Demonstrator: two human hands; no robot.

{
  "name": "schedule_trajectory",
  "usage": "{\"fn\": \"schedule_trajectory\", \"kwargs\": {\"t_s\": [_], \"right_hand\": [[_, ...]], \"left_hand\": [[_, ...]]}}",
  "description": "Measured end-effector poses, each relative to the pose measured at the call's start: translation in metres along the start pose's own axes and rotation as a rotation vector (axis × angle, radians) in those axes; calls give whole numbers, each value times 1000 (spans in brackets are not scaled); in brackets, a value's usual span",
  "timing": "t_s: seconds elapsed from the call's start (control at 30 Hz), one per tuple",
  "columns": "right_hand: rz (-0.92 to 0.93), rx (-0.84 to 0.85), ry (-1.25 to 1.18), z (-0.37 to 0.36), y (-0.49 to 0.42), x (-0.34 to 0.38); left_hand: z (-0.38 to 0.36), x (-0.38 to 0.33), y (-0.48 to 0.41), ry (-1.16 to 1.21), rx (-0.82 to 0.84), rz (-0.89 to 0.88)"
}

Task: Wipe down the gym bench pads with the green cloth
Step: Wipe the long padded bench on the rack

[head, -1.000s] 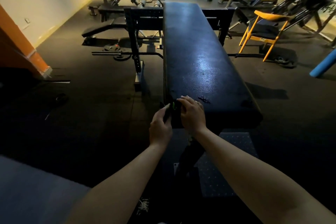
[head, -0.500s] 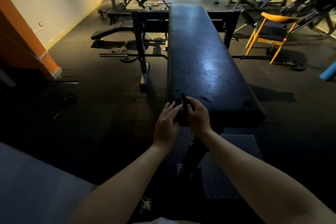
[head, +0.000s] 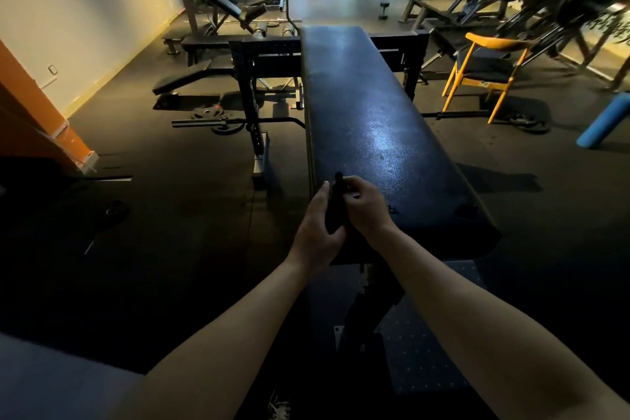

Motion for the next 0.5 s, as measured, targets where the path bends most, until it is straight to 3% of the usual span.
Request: {"fn": "schedule_trajectory", "kwargs": {"t_s": [0.1,0.17,0.23,0.37,0.5], "right_hand": [[25,-225,146,24,-19,6],[47,-306,198,31,-32,9],[32,-182,249,16,-47,5],[-21,284,600,-39,-56,-28],[148,278,708,-50,-50,-21]], "left_hand": [[9,14,-10,-66,-104,74],[12,32,-18,-109,-84,193],[8,46,-20,-121,-15,262],[2,50,-15,-6,38,250],[6,54,-14,67,60,283]]}}
Point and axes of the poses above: each hand's wrist, its own y-axis away from the middle knuckle, its own z-axis out of the back of the hand, x = y × z, the point moved 8 cm from there along -y, towards the middle knuckle, and after that the axes turned 6 degrees about z, right-handed, at the moved point
